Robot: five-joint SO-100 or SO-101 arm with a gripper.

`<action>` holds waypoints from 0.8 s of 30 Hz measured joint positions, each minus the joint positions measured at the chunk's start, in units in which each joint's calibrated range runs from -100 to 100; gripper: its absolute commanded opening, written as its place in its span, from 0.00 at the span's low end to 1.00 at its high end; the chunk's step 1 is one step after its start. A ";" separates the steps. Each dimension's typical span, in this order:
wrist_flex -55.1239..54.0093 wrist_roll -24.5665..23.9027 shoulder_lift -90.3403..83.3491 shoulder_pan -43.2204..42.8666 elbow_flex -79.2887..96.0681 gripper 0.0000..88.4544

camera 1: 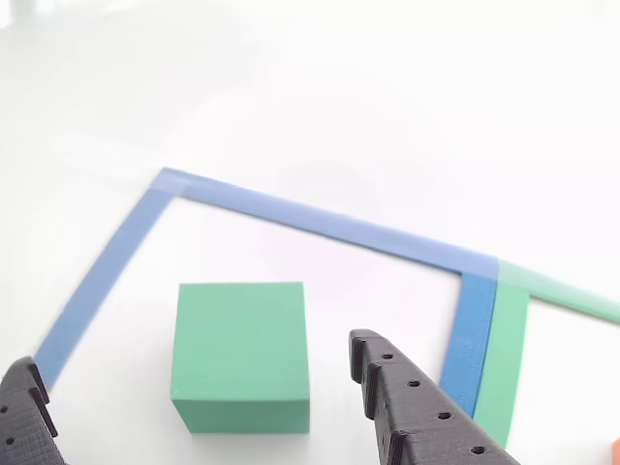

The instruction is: Tower of hanoi

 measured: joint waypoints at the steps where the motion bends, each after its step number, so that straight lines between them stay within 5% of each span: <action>1: 0.00 0.00 0.76 -0.25 -0.96 0.42; 24: 0.00 0.00 4.47 -1.72 -5.83 0.32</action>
